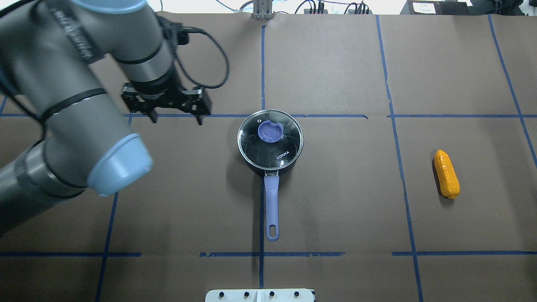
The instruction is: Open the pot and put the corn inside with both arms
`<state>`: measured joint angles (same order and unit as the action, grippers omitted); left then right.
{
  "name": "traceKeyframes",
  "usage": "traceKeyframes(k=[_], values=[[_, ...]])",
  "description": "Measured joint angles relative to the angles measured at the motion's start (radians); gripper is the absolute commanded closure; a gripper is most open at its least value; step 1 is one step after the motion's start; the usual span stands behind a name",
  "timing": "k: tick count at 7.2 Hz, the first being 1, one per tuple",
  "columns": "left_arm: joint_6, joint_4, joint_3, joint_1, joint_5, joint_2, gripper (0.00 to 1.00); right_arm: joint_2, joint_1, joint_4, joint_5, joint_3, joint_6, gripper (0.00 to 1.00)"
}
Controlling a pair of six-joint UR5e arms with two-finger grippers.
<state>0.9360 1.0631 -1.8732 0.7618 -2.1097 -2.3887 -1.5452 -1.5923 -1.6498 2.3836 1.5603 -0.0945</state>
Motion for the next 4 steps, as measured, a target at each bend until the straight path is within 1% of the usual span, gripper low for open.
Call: traceKeyframes(k=[1, 2, 4], values=[[0.013, 0.015, 0.086, -0.01, 0.009, -0.08, 0.0, 0.0, 0.0, 0.005, -0.001, -0.002, -0.002, 0.0], [0.023, 0.058, 0.162, -0.015, 0.013, -0.133, 0.0, -0.003, 0.0, 0.023, -0.002, -0.005, -0.002, 0.0], [0.047, 0.165, 0.293, -0.033, 0.023, -0.192, 0.0, -0.011, 0.0, 0.059, -0.005, -0.014, -0.002, 0.0]])
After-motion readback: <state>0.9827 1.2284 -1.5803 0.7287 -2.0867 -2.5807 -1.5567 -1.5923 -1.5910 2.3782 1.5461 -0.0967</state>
